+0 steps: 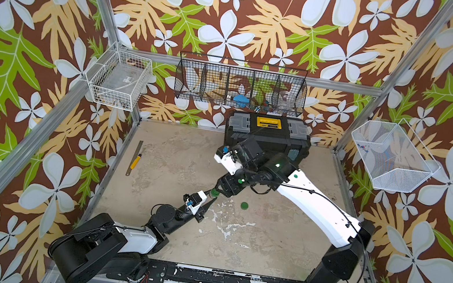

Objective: Close the paint jar lid
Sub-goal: Pick up the paint jar from the center of the board, then pick up the lid from the center of the board.

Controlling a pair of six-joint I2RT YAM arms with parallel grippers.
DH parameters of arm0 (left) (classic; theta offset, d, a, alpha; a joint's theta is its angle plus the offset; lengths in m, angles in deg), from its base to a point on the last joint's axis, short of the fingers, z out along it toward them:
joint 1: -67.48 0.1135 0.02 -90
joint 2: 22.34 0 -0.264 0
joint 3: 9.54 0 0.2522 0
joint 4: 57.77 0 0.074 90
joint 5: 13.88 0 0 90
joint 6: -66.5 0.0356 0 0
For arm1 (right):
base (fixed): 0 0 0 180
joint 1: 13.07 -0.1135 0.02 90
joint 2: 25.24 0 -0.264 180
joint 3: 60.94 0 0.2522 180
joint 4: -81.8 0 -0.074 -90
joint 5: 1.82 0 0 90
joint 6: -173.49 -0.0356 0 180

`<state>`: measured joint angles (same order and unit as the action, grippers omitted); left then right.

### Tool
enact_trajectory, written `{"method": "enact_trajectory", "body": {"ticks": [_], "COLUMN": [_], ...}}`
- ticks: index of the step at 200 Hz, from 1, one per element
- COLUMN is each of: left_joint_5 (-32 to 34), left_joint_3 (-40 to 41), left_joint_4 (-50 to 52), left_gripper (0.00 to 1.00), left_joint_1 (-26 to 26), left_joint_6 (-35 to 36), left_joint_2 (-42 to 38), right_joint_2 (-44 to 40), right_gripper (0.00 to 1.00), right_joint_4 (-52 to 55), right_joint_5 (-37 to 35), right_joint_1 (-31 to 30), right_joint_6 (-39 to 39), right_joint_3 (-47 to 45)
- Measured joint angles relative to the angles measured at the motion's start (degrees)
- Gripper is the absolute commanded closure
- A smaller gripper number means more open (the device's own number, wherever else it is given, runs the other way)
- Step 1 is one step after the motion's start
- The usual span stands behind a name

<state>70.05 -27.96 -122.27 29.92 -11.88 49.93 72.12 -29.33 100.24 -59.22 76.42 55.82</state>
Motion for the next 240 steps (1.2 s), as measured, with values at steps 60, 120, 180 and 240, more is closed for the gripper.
{"method": "enact_trajectory", "body": {"ticks": [60, 120, 180, 240], "left_joint_5": [-0.2, -0.3, -0.2, -0.2], "left_joint_3": [0.2, 0.6, 0.7, 0.7], "left_joint_4": [0.0, 0.0, 0.0, 0.0], "left_gripper": [0.78, 0.78, 0.78, 0.78], "left_joint_1": [0.0, 0.0, 0.0, 0.0], "left_joint_6": [-2.0, -2.5, -2.5, -2.5], "left_joint_2": [-1.0, -1.3, -1.4, -1.4], "right_joint_2": [-5.3, 4.2, 10.3, 12.3], "right_gripper": [0.27, 0.32, 0.42, 0.46], "right_joint_4": [-9.1, -14.5, -16.5, -15.9], "right_joint_5": [-0.3, -3.4, -6.2, -8.5], "right_joint_1": [11.3, 12.5, 12.0, 9.7], "right_joint_6": [-1.9, -2.4, -3.0, -3.0], "right_joint_3": [-21.8, -28.7, -28.9, -26.9]}}
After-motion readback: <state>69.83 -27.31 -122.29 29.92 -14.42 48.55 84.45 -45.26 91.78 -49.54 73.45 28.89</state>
